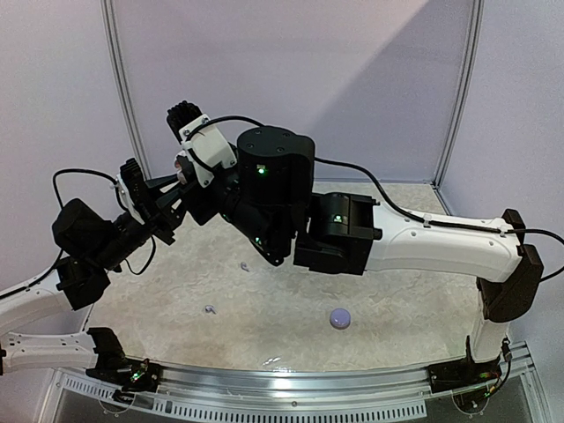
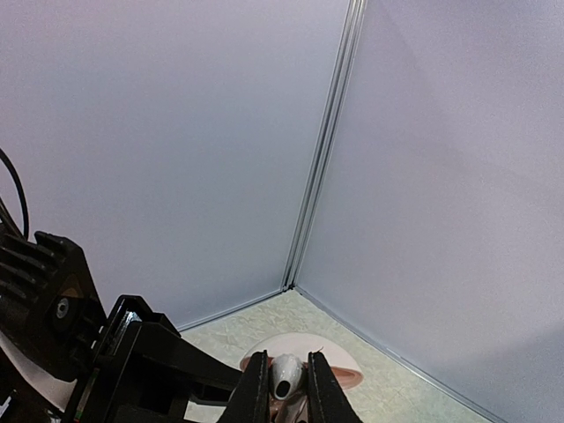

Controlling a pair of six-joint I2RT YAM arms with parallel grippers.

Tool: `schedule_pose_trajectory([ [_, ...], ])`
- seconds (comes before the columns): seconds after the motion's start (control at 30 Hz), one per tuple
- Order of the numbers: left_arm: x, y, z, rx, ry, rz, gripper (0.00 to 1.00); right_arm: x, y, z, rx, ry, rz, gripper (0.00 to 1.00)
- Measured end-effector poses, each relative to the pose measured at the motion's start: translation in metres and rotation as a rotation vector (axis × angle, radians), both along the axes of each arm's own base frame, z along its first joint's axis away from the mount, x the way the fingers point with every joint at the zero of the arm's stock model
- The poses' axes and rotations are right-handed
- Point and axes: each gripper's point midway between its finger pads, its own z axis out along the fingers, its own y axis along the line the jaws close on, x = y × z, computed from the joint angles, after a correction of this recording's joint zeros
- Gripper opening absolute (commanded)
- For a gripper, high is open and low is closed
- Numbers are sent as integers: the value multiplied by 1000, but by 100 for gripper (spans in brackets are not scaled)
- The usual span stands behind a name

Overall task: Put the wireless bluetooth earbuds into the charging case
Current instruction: Insert the left earbud into the left side groove of the charging case.

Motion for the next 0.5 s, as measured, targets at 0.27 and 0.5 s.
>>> schedule_pose_trajectory([
  [0.27, 0, 0, 0, -5, 7, -4, 0, 0, 0, 0, -2, -2, 0, 11],
  [0.5, 0, 0, 0, -6, 8, -5, 0, 0, 0, 0, -4, -4, 0, 12],
])
